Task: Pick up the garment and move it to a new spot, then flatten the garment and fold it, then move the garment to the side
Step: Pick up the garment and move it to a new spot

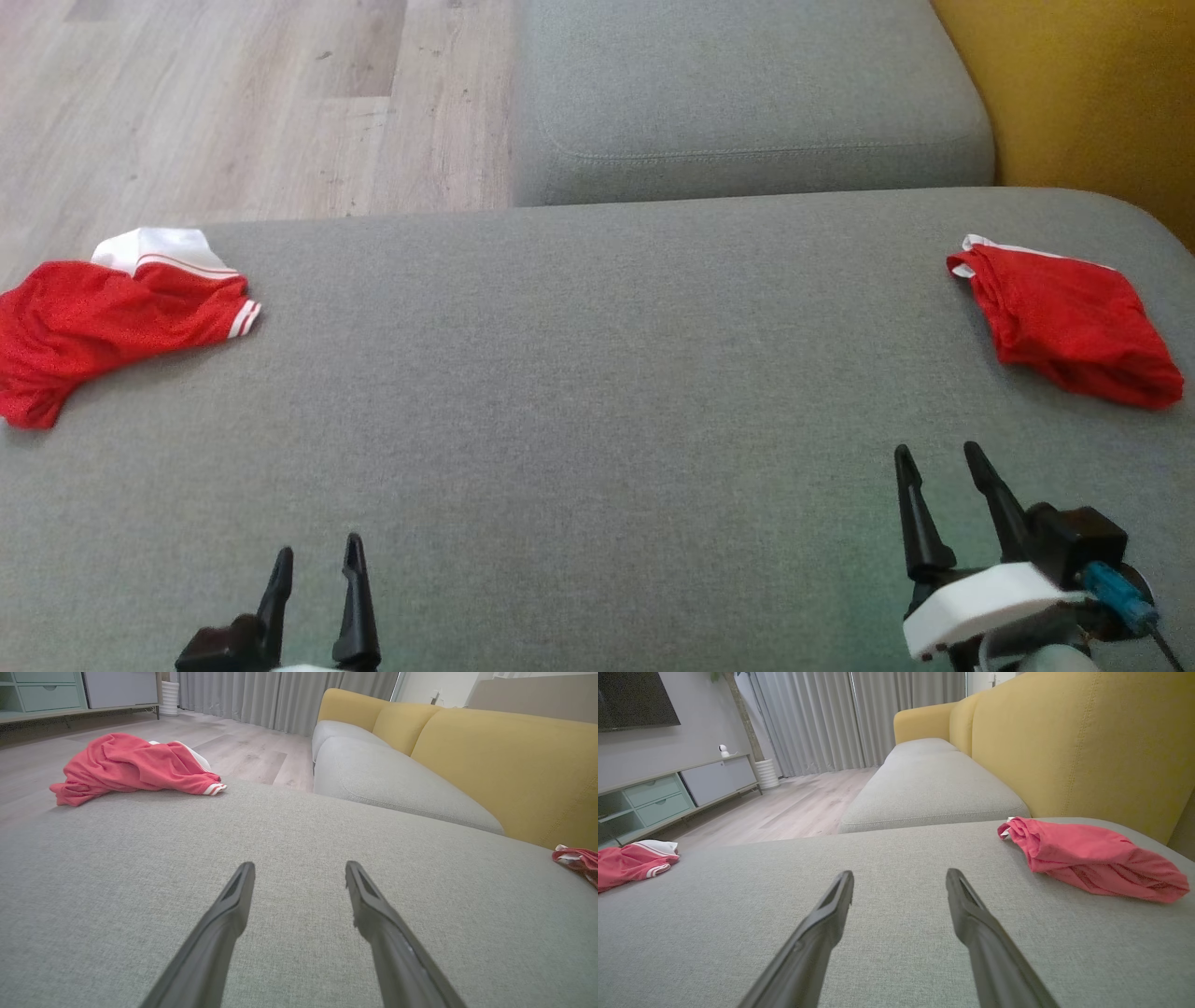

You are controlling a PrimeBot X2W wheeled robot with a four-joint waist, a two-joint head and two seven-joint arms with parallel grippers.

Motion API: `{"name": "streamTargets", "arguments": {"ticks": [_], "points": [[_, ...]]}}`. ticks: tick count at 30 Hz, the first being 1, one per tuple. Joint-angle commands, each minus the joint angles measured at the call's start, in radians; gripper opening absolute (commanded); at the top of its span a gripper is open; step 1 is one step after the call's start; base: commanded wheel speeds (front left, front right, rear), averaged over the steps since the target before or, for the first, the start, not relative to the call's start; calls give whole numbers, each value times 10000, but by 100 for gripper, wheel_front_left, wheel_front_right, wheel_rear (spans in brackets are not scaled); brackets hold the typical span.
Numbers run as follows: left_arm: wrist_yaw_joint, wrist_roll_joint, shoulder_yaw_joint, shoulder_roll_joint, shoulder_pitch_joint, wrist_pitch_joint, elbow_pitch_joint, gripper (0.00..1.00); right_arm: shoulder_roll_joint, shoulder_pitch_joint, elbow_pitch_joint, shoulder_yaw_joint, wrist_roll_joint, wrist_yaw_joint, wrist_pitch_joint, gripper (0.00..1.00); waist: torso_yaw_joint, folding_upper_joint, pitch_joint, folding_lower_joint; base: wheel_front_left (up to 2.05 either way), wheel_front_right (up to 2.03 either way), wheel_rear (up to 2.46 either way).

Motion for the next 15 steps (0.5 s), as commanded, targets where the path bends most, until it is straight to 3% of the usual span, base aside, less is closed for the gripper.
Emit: {"name": "streamTargets", "arguments": {"ticks": [1, 9, 15], "points": [[19, 130, 275, 87, -485, -31, -327, 100, -44, -155, -384, 273, -98, 65, 1, 100, 15, 0, 6, 0, 0, 0, 0], [29, 153, 175, 72, -612, 0, -337, 100, -44, -41, -508, 279, -105, 65, 108, 100, 364, 0, 46, 0, 0, 0, 0], [54, 263, 111, 120, -929, 66, -482, 100, -44, -8, -573, 148, -41, 65, 42, 100, 1586, 0, 126, 0, 0, 0, 0]]}}
